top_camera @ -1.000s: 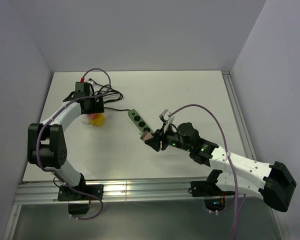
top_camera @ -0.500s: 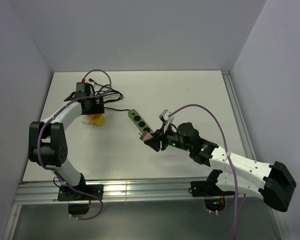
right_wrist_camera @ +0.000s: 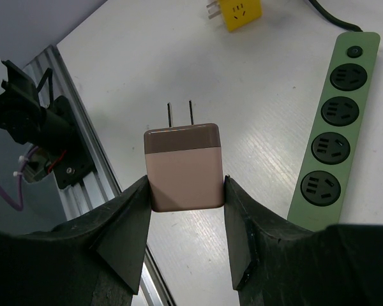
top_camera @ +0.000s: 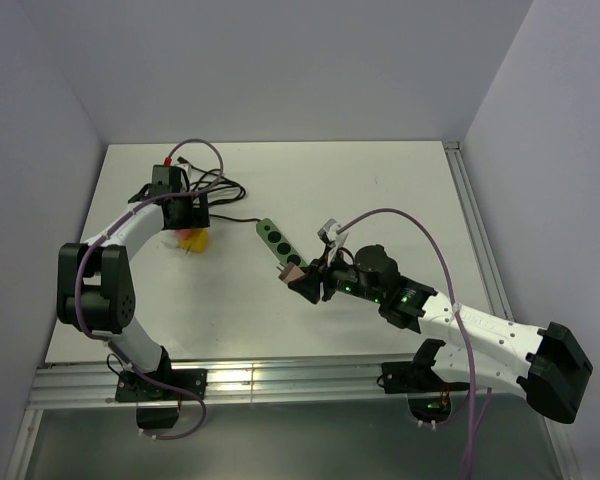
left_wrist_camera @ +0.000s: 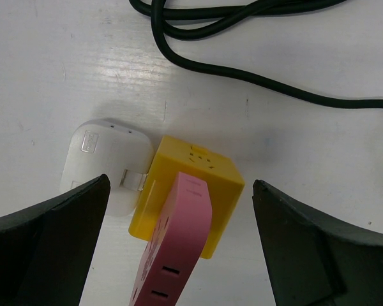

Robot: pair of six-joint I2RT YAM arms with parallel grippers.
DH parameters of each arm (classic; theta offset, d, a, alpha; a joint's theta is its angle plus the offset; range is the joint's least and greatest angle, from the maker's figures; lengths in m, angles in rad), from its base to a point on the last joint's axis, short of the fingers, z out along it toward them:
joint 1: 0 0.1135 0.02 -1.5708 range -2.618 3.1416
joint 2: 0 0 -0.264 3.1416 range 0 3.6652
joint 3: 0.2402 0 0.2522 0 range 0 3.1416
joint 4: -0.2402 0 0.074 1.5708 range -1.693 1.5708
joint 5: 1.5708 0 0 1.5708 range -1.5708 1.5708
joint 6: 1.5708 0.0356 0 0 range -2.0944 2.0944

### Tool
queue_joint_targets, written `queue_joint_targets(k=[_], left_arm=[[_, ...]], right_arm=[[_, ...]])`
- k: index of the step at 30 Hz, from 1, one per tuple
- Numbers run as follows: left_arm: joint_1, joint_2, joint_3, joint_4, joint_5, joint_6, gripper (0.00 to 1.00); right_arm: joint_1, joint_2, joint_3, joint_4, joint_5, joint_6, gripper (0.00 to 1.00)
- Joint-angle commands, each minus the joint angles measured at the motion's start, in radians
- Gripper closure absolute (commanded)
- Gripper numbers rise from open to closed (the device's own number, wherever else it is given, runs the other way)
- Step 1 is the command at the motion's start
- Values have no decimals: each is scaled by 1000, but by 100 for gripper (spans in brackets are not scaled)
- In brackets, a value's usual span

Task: Insert the plug

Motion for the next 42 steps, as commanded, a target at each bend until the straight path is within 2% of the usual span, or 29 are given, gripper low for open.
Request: queue_joint_targets(k=[1, 19, 42], left_arm=[[1, -14, -3, 2, 9, 23, 0], [-14, -27, -26, 10, 11, 58, 1], [-14, 12, 17, 7, 5, 71, 3]], right_arm=[[-9, 0, -2, 62, -4, 2, 100], [-9, 2, -4, 63, -16, 3, 100], [-8, 0, -3, 62, -19, 3, 100]])
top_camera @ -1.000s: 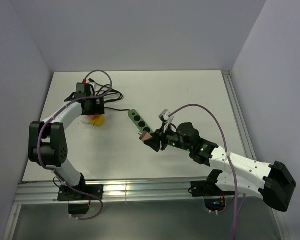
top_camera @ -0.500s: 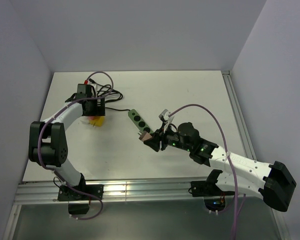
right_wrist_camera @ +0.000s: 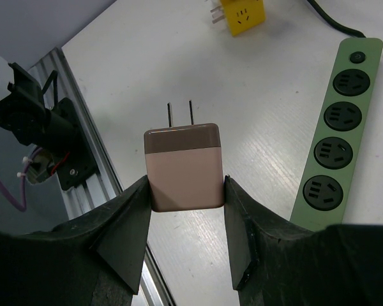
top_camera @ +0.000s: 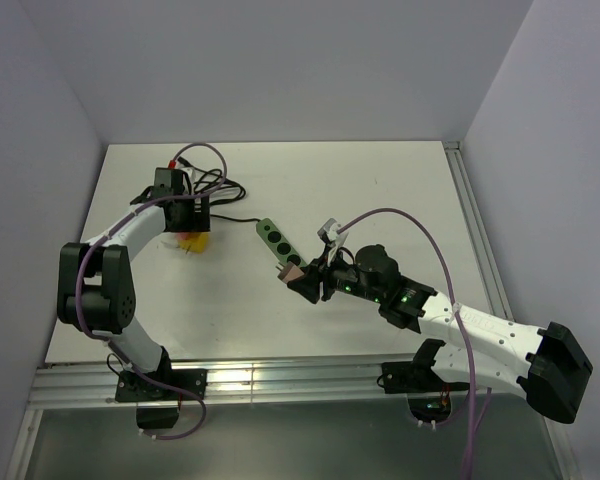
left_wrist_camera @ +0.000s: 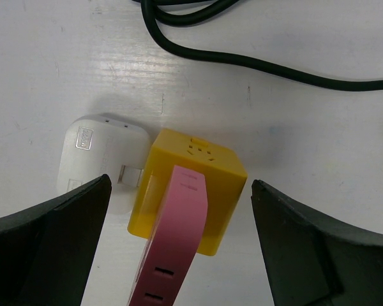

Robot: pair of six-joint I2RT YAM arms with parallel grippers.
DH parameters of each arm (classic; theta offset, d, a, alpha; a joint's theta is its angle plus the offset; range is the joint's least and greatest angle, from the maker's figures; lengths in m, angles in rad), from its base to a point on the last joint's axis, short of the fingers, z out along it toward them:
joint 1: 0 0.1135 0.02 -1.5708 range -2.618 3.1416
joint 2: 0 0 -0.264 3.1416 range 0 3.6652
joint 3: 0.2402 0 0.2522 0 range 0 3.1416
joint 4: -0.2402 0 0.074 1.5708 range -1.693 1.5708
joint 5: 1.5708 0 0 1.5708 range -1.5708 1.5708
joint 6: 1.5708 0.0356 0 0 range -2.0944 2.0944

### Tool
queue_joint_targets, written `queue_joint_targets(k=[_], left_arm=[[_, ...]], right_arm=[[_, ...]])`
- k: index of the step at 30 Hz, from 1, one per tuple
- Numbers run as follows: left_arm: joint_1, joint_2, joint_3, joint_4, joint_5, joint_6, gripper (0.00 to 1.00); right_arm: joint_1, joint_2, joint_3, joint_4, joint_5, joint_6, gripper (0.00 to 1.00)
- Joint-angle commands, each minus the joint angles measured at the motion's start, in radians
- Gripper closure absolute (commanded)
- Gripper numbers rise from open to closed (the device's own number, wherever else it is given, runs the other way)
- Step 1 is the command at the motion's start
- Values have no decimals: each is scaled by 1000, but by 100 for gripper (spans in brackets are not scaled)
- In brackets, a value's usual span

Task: Insert the plug

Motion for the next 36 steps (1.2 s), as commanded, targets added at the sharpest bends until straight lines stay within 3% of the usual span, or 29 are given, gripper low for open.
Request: queue_joint_targets(k=[1, 26, 33, 36], left_arm=[[-5, 14, 41, 6, 5, 21, 3], [-5, -16, 25, 36, -7, 15, 13], [-5, 1, 33, 29, 2, 17, 24], [-5, 3, 31, 27, 5, 18, 33]], right_arm=[[-8, -2, -3, 47, -9, 1, 100], [-9, 4, -2, 47, -12, 1, 100], [-9, 15, 3, 45, -17, 3, 100], [-9, 20, 4, 45, -17, 1, 100]])
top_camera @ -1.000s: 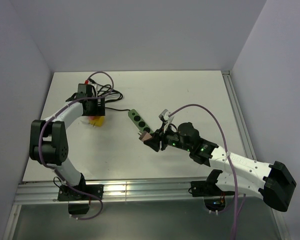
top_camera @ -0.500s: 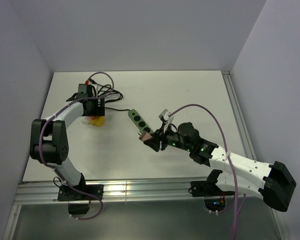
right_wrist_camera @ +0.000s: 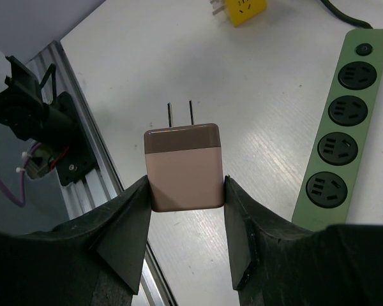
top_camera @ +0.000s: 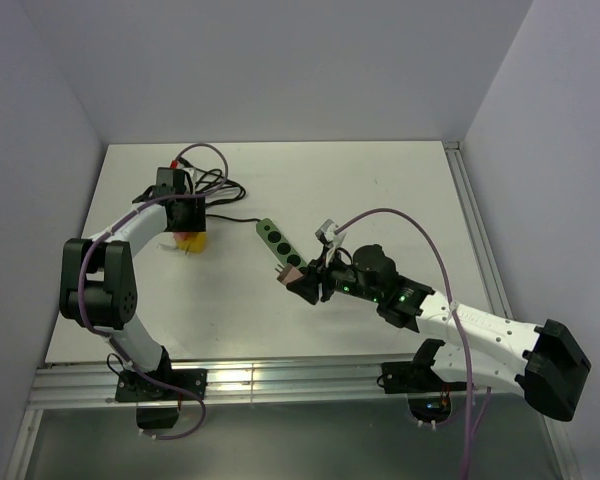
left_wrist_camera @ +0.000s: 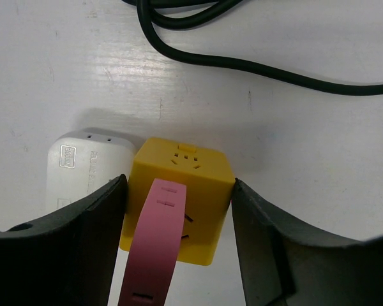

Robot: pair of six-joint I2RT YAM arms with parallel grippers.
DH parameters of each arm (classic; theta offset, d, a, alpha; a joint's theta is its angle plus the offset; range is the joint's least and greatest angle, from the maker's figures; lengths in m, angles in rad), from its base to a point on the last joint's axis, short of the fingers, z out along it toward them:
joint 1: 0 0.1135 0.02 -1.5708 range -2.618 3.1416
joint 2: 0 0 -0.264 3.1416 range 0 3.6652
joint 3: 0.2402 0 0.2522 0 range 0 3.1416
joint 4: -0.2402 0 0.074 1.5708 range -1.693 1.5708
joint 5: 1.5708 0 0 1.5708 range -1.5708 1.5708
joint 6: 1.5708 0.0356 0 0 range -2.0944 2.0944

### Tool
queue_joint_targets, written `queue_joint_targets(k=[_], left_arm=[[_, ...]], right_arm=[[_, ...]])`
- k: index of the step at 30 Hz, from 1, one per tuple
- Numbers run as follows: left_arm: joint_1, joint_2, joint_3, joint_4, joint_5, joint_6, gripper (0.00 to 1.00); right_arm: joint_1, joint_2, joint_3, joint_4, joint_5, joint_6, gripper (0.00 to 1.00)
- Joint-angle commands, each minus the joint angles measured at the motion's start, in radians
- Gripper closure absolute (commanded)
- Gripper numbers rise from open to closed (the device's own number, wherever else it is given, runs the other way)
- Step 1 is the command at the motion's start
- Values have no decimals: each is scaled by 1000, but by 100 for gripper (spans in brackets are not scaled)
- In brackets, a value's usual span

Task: Insert the plug

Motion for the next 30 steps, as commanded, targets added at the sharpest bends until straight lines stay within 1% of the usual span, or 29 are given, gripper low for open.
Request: queue_joint_targets(k=[1, 2, 3, 5, 6, 8, 9, 10, 11, 20, 24, 27, 30], left_arm=[[-3, -25, 20, 15, 8, 18, 36], [-3, -25, 19, 15, 10, 18, 39], [-3, -25, 17, 12, 13, 18, 45], [-3, -27, 14, 7, 25, 18, 52], [-3, -28, 13, 4, 28, 18, 61], [-3, -31, 10, -4, 25, 15, 70], [-3, -33, 11, -10, 25, 14, 85], [-3, -31, 13, -14, 25, 6, 94], [-3, -31, 14, -25, 32, 2, 100], [-5, -61, -12, -73, 129, -78, 100], [-5, -82, -49, -96, 172, -120, 100], [-23, -117, -78, -110, 180, -153, 100], [-66, -157, -104, -117, 168, -190, 100]], right_arm=[[-8, 2, 4, 45, -6, 1, 100], [-9, 2, 4, 44, -4, 0, 100], [-8, 2, 6, 42, -3, 1, 100], [-9, 7, 7, 40, -1, -2, 100], [-9, 7, 9, 36, 0, -2, 100], [-8, 10, 10, 36, 2, -3, 100], [-8, 13, 10, 39, 2, -3, 100], [-8, 14, 12, 37, 0, -3, 100], [-9, 20, 13, 37, 0, -3, 100], [-5, 129, 62, 16, 6, -19, 100], [4, 180, 102, -5, 16, -32, 100], [14, 230, 139, -25, 25, -48, 100], [38, 293, 183, -42, 34, -80, 100]])
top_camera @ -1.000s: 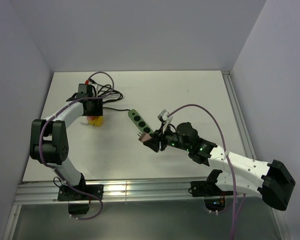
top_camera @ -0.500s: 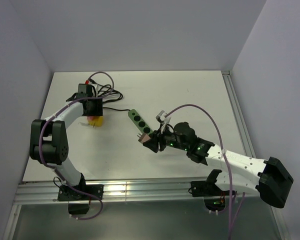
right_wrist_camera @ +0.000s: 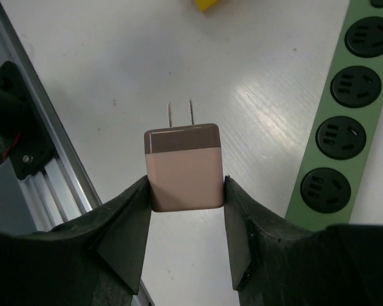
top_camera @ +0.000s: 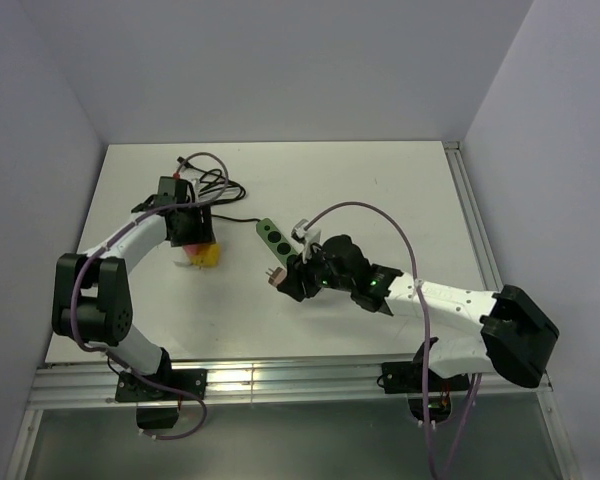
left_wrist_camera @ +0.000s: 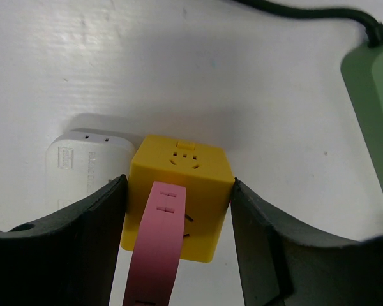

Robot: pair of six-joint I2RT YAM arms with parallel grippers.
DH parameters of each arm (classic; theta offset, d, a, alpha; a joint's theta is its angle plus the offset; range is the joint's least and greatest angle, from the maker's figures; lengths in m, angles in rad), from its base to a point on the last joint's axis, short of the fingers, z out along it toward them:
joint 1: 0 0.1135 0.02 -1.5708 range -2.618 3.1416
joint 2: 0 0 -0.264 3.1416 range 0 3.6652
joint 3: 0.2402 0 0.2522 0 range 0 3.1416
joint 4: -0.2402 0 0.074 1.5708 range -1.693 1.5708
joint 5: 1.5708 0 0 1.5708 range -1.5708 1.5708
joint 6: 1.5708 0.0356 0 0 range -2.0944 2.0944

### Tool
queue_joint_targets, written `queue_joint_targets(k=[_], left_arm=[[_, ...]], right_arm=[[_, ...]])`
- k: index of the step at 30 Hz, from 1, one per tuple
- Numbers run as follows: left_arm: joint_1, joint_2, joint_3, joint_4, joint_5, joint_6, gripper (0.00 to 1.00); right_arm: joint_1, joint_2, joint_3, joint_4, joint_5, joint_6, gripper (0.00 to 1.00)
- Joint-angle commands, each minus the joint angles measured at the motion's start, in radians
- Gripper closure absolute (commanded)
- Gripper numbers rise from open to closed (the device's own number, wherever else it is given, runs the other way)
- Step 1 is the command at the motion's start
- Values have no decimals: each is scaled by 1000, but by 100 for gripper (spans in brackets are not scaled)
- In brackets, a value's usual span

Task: Insert the plug

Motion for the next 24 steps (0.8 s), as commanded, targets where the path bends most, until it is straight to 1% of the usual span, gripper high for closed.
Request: queue_joint_targets(k=[1, 4, 7, 12, 20, 24], left_arm=[[-65, -70, -32, -44, 33, -80, 100], [-111, -96, -46, -57, 33, -106, 100], [-151, -119, -60, -66, 28, -110, 100], [-176, -173, -109, -41, 10, -116, 100], [-191, -216, -190, 31, 37, -141, 100], [-194, -216, -202, 57, 56, -153, 100]], right_arm=[[39, 67, 93, -7, 28, -59, 100], [91, 136, 154, -44, 73, -111, 100], [124, 200, 214, -84, 68, -154, 100], [129, 285, 288, -128, 65, -212, 100], [129, 404, 347, -110, 71, -249, 100], [132, 438, 357, -64, 73, -250, 100]])
